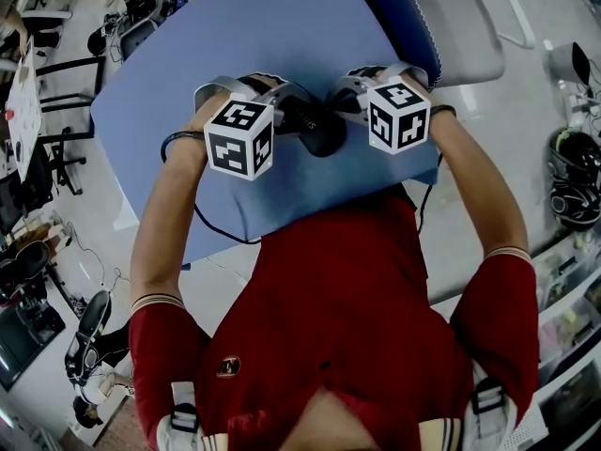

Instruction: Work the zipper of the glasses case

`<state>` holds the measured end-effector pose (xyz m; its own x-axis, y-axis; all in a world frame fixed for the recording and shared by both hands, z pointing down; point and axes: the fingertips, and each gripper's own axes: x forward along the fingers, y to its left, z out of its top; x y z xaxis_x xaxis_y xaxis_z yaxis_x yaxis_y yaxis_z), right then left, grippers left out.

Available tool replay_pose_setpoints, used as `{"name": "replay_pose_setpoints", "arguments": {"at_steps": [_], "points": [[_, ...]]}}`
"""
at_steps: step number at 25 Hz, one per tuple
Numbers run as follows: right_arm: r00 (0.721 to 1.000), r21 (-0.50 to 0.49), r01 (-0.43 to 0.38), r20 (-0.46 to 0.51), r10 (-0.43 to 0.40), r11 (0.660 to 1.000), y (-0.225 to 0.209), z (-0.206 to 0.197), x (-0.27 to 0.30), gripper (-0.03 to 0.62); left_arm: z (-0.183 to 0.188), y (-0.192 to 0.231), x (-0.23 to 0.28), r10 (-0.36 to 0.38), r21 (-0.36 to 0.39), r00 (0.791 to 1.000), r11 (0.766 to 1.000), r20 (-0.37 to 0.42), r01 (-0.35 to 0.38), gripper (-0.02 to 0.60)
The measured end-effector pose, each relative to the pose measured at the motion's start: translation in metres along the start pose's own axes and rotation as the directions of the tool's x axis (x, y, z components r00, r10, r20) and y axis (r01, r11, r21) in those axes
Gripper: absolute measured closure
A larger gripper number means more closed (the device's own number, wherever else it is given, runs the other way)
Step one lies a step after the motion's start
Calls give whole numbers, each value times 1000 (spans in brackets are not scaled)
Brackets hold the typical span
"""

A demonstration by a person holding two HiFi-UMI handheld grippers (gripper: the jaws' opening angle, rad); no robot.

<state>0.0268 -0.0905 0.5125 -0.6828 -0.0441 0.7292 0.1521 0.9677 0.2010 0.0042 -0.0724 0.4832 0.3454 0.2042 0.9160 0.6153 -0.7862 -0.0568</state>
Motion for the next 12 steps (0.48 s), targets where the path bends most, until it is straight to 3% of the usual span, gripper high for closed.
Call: {"name": "replay_pose_setpoints", "arguments": {"at_steps": [12], "points": [[999, -2, 16, -43, -16, 1000, 5, -2, -2, 595, -1, 0, -1, -14, -7, 1000, 1000, 5, 14, 406]]}}
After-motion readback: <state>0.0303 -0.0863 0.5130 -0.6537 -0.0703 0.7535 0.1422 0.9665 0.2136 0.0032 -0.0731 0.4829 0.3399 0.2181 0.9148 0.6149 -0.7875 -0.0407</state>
